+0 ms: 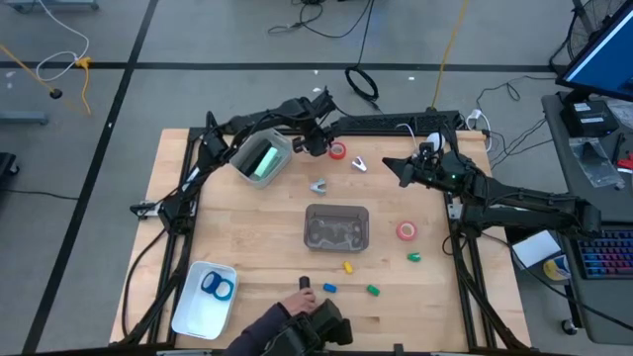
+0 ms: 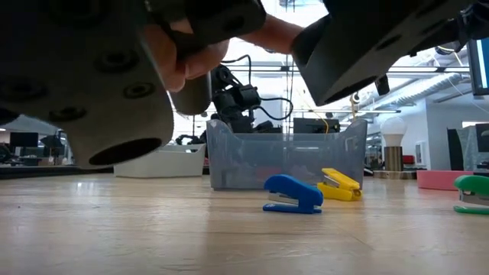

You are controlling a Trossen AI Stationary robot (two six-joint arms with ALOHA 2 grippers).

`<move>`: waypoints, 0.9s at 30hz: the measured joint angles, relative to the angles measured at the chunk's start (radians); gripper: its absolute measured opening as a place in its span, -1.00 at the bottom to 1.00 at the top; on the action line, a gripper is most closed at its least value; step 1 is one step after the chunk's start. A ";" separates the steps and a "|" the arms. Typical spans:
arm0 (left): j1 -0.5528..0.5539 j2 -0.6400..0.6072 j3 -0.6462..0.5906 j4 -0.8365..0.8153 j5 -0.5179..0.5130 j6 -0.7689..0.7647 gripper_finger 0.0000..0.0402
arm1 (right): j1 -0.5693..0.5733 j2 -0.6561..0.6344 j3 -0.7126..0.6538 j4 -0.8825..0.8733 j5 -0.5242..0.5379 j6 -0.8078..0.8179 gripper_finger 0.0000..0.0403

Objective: Pick and place Stapler, Stapler remover, tape
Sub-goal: Put the orange tape into the white bin

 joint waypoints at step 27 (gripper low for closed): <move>-0.026 0.043 -0.002 0.066 0.048 0.033 -0.13 | 0.000 0.001 0.000 -0.010 0.000 0.000 -0.98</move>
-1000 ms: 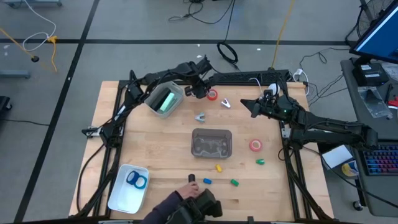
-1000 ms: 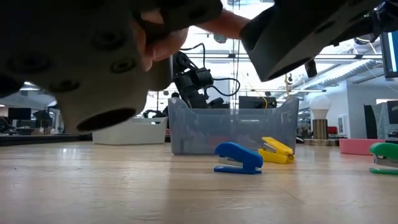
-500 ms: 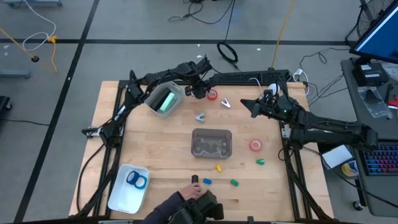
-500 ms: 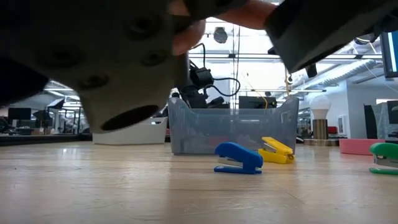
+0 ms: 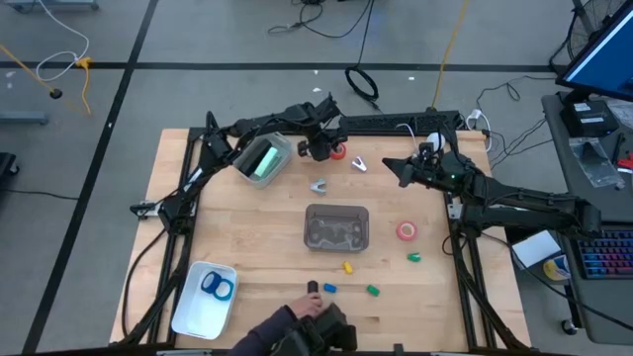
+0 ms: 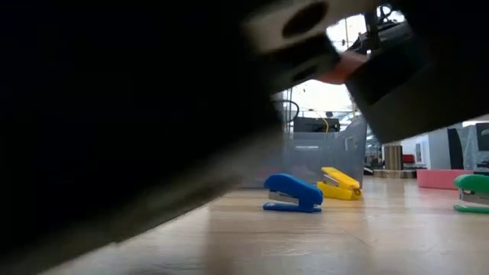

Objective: Pick and place Stapler, Stapler remover, tape
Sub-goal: Put the orange tape into the white bin

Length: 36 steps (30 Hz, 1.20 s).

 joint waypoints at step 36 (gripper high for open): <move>0.024 0.013 0.000 0.069 0.002 -0.261 -0.40 | 0.000 0.008 0.000 -0.041 -0.001 0.004 -0.98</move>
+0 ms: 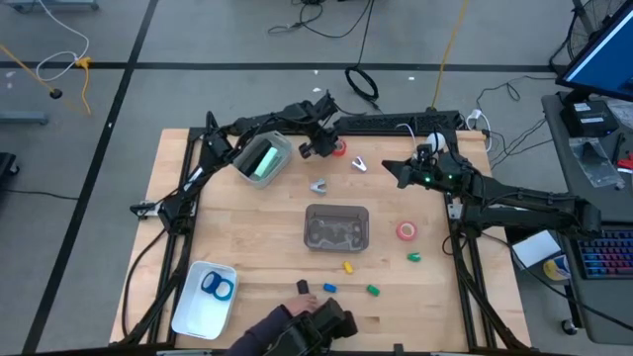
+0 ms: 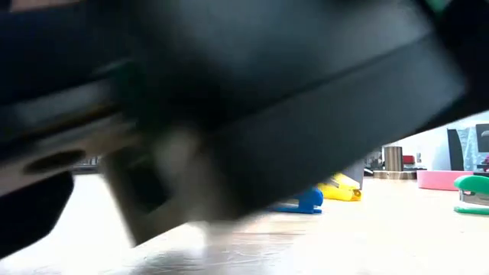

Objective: Pick and place Stapler, Stapler remover, tape
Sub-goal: Put the orange tape into the white bin

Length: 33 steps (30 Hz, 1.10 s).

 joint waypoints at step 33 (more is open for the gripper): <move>-0.132 -0.712 0.000 -0.300 -0.657 -1.696 -0.84 | 0.000 -0.011 0.000 0.125 0.000 -0.318 -0.98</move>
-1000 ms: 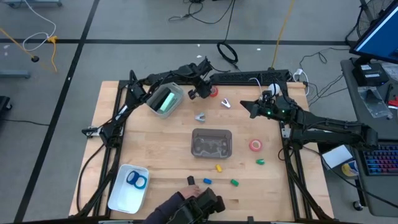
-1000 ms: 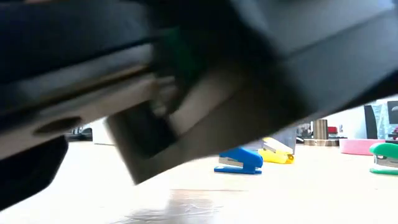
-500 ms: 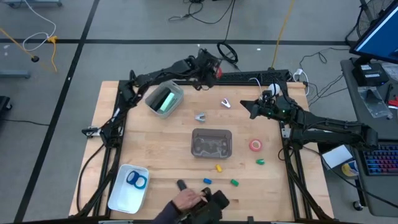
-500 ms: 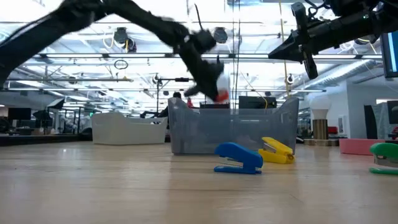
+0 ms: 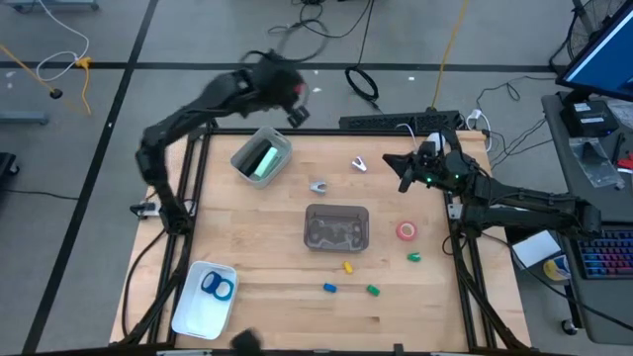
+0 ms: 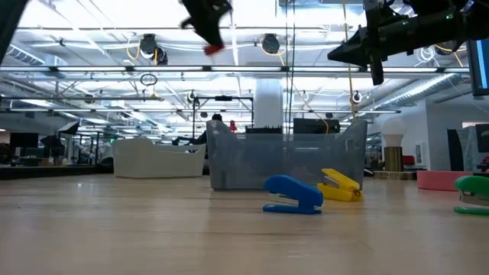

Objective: Pick and place Stapler, Stapler remover, tape
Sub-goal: Put the orange tape into the white bin

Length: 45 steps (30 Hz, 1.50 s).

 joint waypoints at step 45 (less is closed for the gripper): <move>-1.250 -0.368 -0.776 -0.243 0.639 -2.483 -0.84 | 0.000 0.001 0.000 0.009 -0.002 -0.091 -0.98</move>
